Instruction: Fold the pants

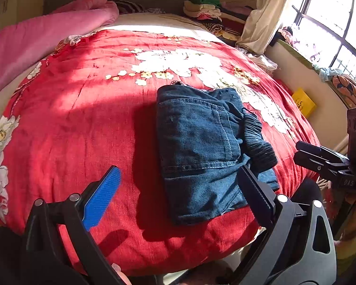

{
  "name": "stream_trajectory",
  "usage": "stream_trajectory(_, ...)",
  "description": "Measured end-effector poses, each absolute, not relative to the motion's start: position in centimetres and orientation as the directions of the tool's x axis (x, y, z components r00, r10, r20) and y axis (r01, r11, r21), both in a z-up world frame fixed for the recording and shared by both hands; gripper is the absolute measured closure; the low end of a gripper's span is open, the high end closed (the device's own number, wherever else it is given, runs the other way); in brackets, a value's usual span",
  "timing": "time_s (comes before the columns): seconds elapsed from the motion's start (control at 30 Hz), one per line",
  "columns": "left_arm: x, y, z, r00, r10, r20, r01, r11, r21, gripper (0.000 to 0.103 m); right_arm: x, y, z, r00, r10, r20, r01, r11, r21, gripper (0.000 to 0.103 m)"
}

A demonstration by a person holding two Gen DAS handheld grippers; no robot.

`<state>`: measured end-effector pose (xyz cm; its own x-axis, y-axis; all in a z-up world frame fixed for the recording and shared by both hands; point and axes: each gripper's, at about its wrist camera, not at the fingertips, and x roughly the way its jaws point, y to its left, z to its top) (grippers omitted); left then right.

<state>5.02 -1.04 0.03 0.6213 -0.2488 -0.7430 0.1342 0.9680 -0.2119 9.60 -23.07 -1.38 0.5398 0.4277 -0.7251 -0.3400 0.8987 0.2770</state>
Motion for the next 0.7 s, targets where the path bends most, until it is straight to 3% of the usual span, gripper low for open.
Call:
stream_trajectory(0.37, 7.6, -1.6, -1.6, 0.590, -0.242, -0.770, 0.127, 0.970, -0.207, 0.011, 11.0, -22.7, -3.8, 0.506, 0.431, -0.748, -0.317, 0.899, 0.303, 0.010)
stream_trajectory(0.7, 9.4, -2.5, -3.5, 0.559, -0.243, -0.793, 0.135, 0.970, -0.202, 0.010, 12.2, -22.7, -4.2, 0.483, 0.512, -0.711, -0.308, 0.859, 0.409, 0.010)
